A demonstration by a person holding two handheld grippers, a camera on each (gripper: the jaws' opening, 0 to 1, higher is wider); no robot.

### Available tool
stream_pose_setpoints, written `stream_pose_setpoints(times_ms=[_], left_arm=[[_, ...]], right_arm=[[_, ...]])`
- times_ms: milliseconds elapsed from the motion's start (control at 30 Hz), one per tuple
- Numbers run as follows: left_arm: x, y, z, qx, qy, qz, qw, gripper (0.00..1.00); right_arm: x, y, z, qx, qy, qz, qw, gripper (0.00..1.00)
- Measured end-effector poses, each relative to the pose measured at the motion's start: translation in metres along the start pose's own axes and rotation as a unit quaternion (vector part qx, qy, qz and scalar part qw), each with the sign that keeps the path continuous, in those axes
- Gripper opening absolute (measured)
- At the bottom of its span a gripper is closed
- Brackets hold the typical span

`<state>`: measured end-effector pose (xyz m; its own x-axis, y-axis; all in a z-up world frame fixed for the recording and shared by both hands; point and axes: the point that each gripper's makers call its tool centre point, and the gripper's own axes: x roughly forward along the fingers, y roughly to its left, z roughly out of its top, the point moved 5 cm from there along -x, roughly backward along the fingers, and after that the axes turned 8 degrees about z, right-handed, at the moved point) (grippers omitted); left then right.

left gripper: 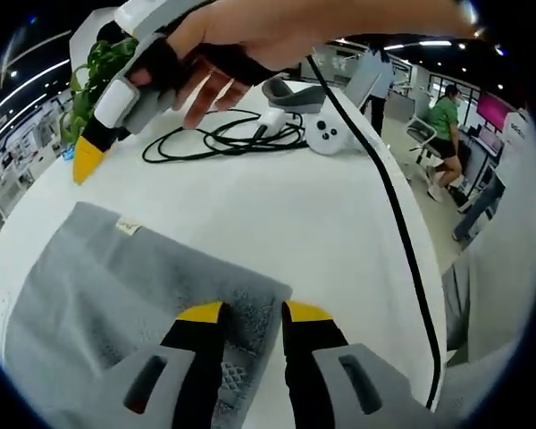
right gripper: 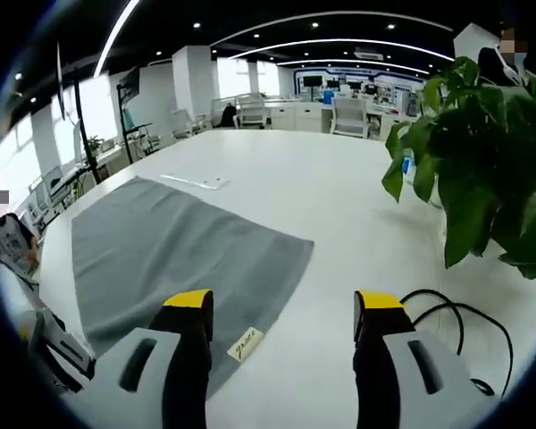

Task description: Fold the towel on the table until its edges align and the towel forms a compact rectangular stack.

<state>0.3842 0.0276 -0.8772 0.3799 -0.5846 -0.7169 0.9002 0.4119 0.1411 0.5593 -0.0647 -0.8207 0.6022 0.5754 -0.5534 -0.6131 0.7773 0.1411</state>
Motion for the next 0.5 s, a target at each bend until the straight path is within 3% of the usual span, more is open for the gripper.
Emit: stream_pose_setpoints(times_ms=[433, 500], left_arm=[[0.000, 0.000, 0.000, -0.008, 0.011, 0.005, 0.9999, 0.16], [0.001, 0.000, 0.000, -0.006, 0.014, 0.007, 0.9999, 0.13]], right_arm=[[0.035, -0.014, -0.002, 0.002, 0.014, -0.006, 0.9999, 0.58], [0.040, -0.015, 0.002, -0.002, 0.000, -0.007, 1.0000, 0.58]])
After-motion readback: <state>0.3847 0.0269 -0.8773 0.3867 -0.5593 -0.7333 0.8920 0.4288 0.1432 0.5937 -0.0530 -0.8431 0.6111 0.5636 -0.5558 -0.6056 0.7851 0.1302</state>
